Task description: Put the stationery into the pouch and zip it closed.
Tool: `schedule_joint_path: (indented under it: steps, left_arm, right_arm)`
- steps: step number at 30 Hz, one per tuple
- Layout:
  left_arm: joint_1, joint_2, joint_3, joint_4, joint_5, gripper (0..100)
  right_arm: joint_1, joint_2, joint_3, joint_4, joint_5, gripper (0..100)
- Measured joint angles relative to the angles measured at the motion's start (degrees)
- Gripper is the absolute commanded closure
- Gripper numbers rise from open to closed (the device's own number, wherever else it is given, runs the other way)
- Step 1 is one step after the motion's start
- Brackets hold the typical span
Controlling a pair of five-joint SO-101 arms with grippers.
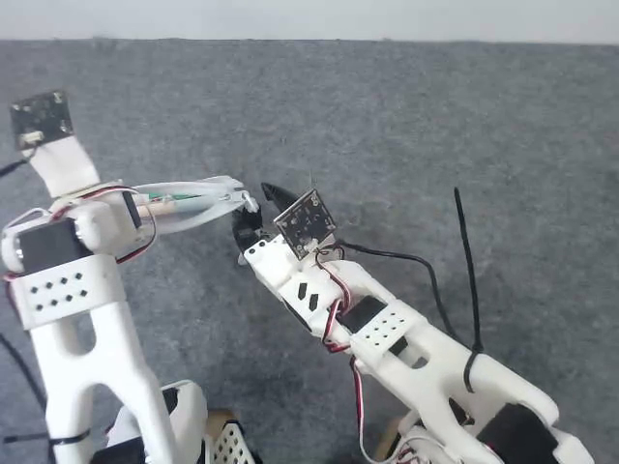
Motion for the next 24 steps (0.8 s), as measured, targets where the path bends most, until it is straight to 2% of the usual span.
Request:
schedule_joint_path:
  steps: [3, 9, 11, 15, 18, 24]
  left_arm:
    - [0.0, 0.0, 0.0, 0.0, 0.0, 99]
    - [0.0, -0.2, 0.4, 0.0, 0.0, 99]
    - [0.0, -0.2, 0.4, 0.0, 0.0, 99]
    - [0.0, -0.2, 0.4, 0.0, 0.0, 99]
    - [0.0, -0.2, 0.6, 0.0, 0.0, 99]
    - [0.0, -0.2, 0.6, 0.0, 0.0, 99]
  right_arm:
    - [-0.1, 0.0, 0.0, 0.0, 0.0, 94.8]
    - [0.3, 0.0, 0.0, 0.0, 0.2, 95.8]
    - [0.3, 0.0, 0.0, 0.0, 2.3, 99.7]
    - [0.3, 0.0, 0.0, 0.4, 6.3, 99.3]
    - [0.3, -2.5, -0.1, 6.7, 6.9, 99.2]
    - [0.3, -13.7, -2.5, 27.1, 7.1, 99.2]
